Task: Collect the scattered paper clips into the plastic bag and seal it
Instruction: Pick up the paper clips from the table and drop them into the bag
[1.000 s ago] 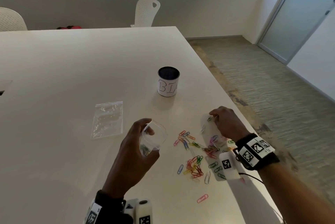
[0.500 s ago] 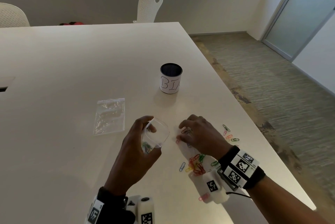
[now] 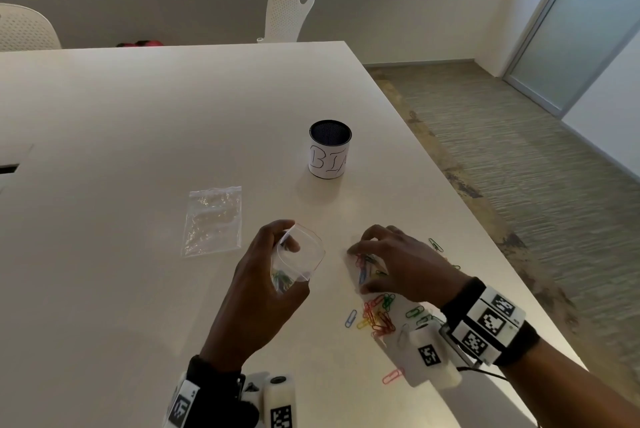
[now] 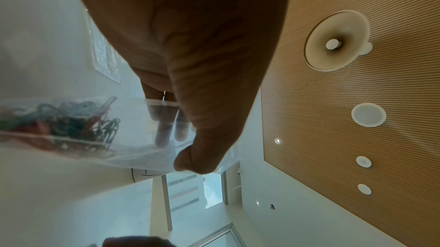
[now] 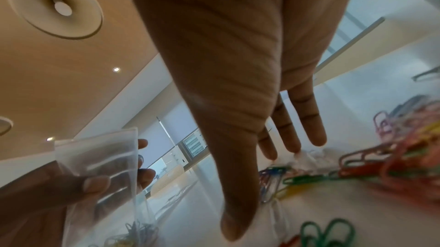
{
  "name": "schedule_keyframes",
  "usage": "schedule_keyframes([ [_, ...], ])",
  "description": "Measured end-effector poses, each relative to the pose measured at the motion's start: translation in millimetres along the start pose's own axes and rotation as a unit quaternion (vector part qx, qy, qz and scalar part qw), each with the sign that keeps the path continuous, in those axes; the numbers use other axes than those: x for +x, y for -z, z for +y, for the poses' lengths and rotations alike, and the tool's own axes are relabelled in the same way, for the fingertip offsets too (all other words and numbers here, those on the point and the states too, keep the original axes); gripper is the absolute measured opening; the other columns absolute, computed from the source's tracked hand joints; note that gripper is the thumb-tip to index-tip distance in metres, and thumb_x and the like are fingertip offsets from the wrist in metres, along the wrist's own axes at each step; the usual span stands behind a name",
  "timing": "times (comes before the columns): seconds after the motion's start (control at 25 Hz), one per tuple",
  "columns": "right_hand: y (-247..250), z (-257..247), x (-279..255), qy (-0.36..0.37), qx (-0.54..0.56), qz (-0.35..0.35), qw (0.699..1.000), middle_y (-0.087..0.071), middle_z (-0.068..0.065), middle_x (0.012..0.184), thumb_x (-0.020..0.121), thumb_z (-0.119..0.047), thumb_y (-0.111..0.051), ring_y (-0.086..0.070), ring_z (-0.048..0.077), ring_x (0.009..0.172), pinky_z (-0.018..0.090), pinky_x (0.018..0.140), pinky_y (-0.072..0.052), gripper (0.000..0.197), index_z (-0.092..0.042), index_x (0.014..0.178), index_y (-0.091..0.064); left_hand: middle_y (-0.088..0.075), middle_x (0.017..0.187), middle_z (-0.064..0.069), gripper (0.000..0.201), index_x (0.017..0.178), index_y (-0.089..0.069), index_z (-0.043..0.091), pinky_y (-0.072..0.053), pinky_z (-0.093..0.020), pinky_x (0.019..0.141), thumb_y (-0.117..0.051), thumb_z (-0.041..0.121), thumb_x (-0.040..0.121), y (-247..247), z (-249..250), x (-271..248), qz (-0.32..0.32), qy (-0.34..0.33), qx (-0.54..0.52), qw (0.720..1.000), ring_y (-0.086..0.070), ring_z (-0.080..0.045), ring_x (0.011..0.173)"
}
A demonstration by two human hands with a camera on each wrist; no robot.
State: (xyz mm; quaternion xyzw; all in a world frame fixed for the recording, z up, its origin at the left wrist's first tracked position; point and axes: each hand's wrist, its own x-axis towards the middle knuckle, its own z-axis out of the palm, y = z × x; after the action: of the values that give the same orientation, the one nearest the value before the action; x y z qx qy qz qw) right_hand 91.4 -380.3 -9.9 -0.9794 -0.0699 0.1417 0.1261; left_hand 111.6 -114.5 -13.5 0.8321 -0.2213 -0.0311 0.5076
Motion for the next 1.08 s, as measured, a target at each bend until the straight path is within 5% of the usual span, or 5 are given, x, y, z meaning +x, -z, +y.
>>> schedule_keyframes([
  [0.16,-11.2,-4.5,-4.1,0.014,0.006,0.024,1.000,-0.056,-0.007,0.132,0.091,-0.035,-0.074,-0.056,0.013,0.116,0.027,0.095,-0.053,0.044,-0.029,0.133,-0.064,-0.060,0.117,0.011,0.072,0.140,-0.045,0.027,-0.048,-0.004,0.075,-0.080,0.007,0.080,-1.4,-1.7,1.7,-0.005,-0.002,0.002,1.000,-0.062,-0.008,0.106],
  [0.32,-19.1,-11.7,-4.8,0.038,0.017,0.055,0.998,-0.064,-0.005,0.118,0.098,-0.024,-0.066,-0.066,0.011,0.097,0.026,0.085,-0.058,0.015,-0.023,0.111,-0.073,-0.059,0.117,0.013,0.071,0.140,-0.045,0.028,-0.050,-0.006,0.077,-0.080,0.007,0.081,-1.2,-1.5,1.1,-0.004,0.000,0.001,1.000,-0.061,-0.009,0.108],
  [0.72,-3.3,-8.0,5.0,0.055,-0.014,0.002,0.998,-0.068,0.003,0.098,0.099,-0.013,-0.062,-0.065,0.017,0.083,0.027,0.071,-0.055,0.005,-0.014,0.098,-0.067,-0.059,0.116,0.012,0.071,0.138,-0.046,0.029,-0.050,-0.006,0.073,-0.080,0.007,0.080,-1.1,-1.4,1.0,-0.001,0.000,0.000,1.000,-0.062,-0.009,0.103],
  [0.84,-0.7,3.2,5.0,0.033,0.051,0.027,0.998,-0.070,-0.003,0.091,0.095,-0.020,-0.070,-0.065,0.009,0.076,0.015,0.064,-0.048,0.003,-0.017,0.096,-0.069,-0.059,0.116,0.013,0.070,0.137,-0.046,0.030,-0.051,-0.007,0.075,-0.080,0.007,0.080,-2.5,-2.9,1.4,0.000,-0.001,-0.001,1.000,-0.061,-0.010,0.105],
  [1.08,19.4,-1.5,-4.8,0.015,0.314,0.105,0.943,-0.076,0.008,0.080,0.089,-0.015,-0.079,-0.072,0.027,0.072,0.030,0.071,-0.063,0.007,-0.013,0.090,-0.072,-0.058,0.114,0.016,0.069,0.137,-0.045,0.032,-0.052,-0.011,0.077,-0.080,0.012,0.080,-3.3,-5.7,2.0,0.004,-0.012,0.007,1.000,-0.061,-0.010,0.104],
])
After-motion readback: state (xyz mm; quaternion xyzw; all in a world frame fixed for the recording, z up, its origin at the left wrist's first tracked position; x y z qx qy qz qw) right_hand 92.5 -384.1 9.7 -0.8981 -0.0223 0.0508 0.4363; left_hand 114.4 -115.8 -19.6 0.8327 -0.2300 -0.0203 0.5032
